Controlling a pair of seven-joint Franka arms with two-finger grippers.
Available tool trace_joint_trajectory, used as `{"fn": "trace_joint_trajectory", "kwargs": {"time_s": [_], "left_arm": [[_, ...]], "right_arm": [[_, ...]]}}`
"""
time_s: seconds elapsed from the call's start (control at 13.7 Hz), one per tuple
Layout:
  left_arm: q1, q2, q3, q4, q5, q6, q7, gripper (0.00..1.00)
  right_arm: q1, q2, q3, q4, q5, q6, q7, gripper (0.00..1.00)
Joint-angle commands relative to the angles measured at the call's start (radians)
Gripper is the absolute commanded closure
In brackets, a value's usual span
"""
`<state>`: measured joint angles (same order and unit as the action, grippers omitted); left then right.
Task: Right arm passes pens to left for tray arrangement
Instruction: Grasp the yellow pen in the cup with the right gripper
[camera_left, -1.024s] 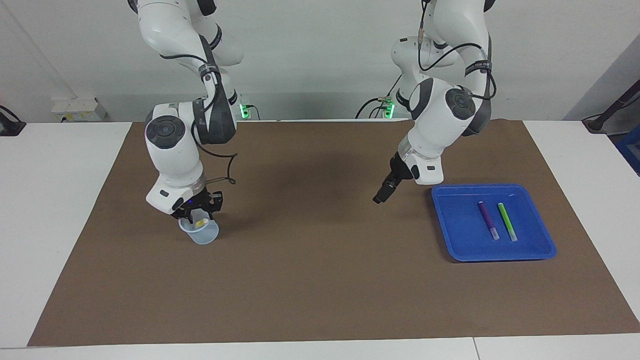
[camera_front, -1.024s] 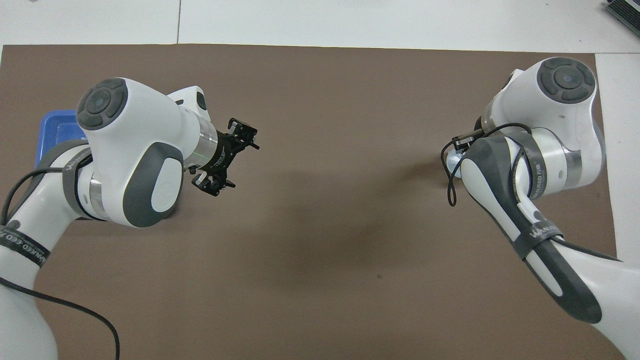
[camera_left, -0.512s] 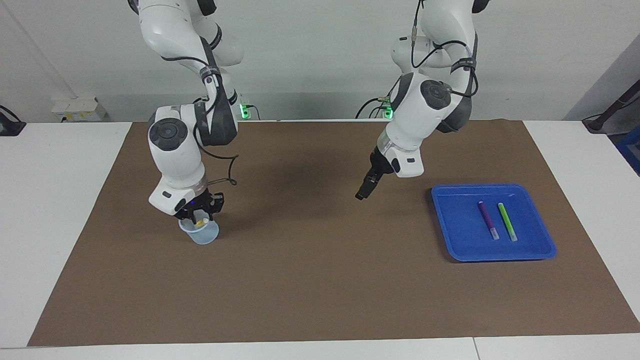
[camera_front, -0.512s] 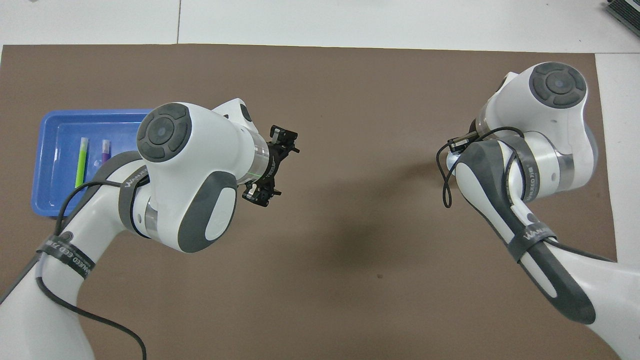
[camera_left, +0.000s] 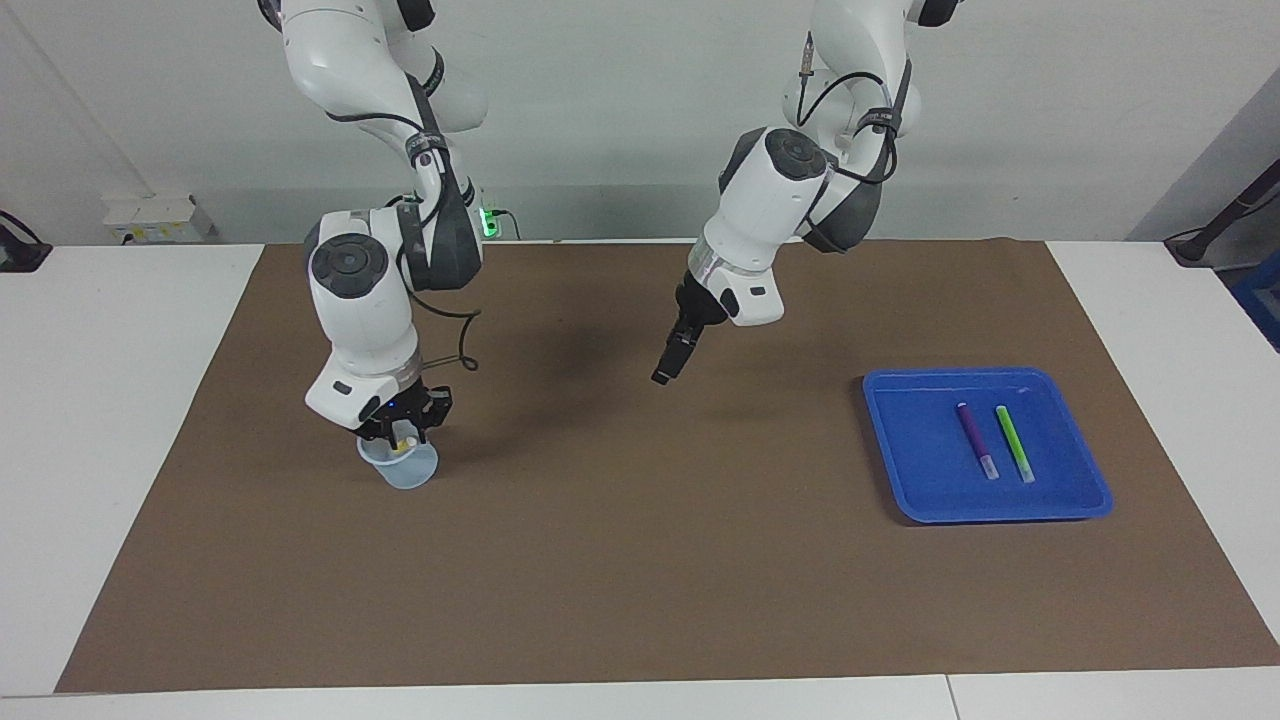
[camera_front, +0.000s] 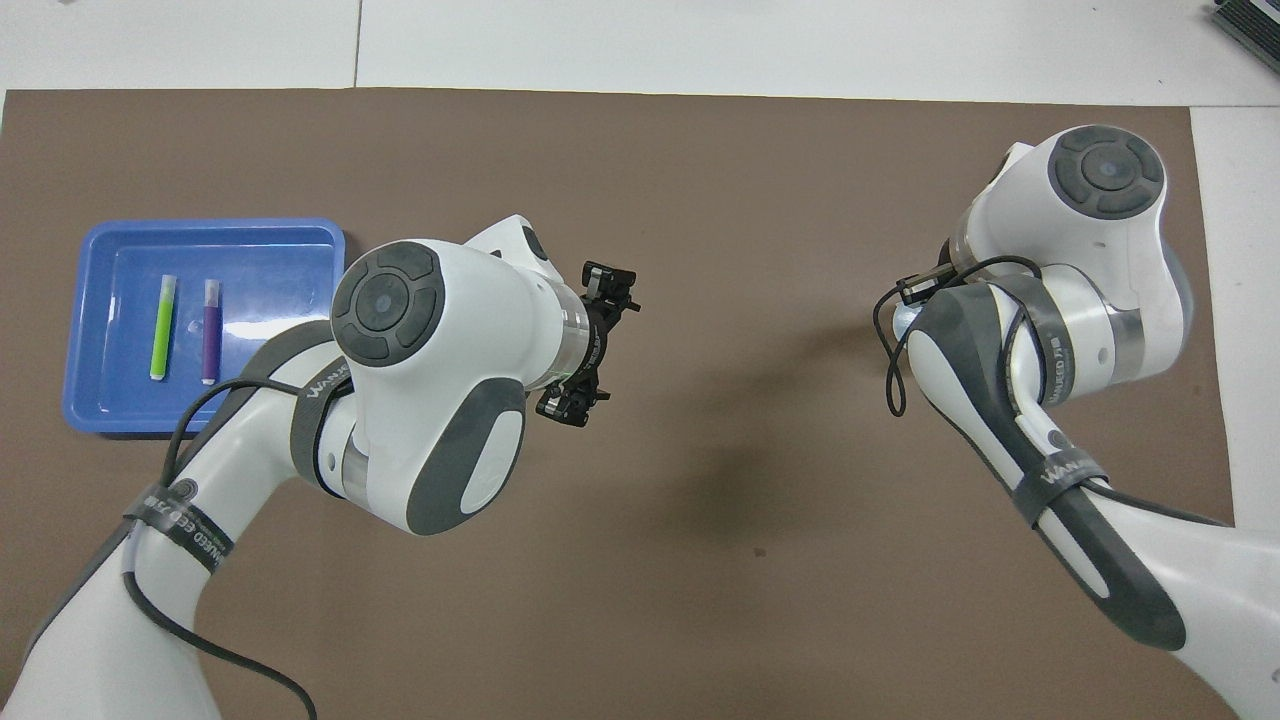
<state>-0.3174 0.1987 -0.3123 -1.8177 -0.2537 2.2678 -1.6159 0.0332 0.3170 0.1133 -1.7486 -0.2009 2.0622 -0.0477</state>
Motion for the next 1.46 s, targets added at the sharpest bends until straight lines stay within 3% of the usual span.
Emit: {"fn": "trace_joint_trajectory", "kwargs": {"time_s": [0.0,0.29,1.39], "left_arm": [[-0.041,-0.007,0.015,-0.005,-0.015,0.039,-0.068,0.00],[-0.066,-0.009,0.013,-0.015,-0.019,0.075,-0.114,0.00],[-0.081,-0.010,0.015,-0.028,-0.019,0.104,-0.125,0.00]], "right_arm": [[-0.007,-0.003,0.008,-0.005,-0.034,0.016,0.025,0.68],[-0.007,-0.003,0.008,-0.005,-0.043,0.016,0.017,0.74],[-0.022,0.007,0.008,-0.012,-0.035,0.085,-0.009,0.69]]}}
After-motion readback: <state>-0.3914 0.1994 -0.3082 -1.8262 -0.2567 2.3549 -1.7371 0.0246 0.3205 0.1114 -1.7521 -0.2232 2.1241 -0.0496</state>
